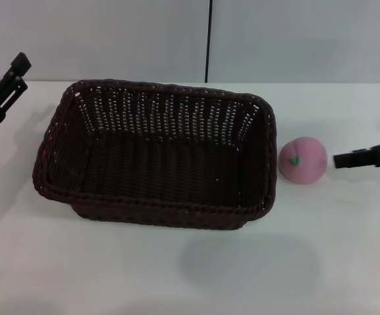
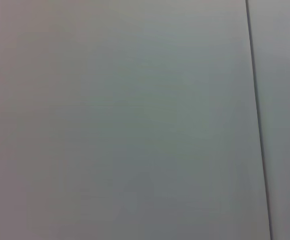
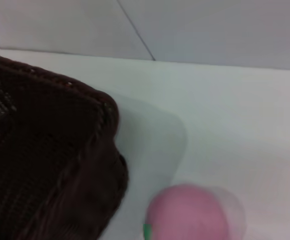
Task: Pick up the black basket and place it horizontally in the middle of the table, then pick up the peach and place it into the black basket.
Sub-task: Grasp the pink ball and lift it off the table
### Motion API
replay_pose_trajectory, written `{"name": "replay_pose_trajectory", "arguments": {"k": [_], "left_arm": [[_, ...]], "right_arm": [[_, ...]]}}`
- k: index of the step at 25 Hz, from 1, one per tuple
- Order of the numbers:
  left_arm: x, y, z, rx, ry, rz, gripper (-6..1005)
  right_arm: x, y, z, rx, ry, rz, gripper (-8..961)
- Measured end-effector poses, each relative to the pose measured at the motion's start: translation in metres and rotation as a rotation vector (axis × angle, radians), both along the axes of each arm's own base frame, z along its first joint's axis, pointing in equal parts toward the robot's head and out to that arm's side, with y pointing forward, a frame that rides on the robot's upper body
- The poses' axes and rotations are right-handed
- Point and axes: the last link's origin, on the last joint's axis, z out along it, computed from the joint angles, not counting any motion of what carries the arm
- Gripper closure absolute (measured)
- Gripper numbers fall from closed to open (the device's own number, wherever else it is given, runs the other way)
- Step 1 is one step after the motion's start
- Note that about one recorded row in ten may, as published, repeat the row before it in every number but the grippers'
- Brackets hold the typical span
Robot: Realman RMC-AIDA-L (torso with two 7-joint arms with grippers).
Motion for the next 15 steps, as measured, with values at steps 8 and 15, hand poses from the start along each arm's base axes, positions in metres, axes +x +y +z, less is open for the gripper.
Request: {"name": "replay_pose_trajectory", "arguments": {"k": [8,15], "left_arm": [[0.0,0.0,0.0,0.0,-0.001,0.001,296],[0.001,0.001,0.0,0.001,-0.002,-0.001,296]], "right_arm": [[0.003,0.009,-0.019,0.062,0.068,0.046,470],[0.006,0.01,-0.029,0.051,0.083,0.045,520]]}}
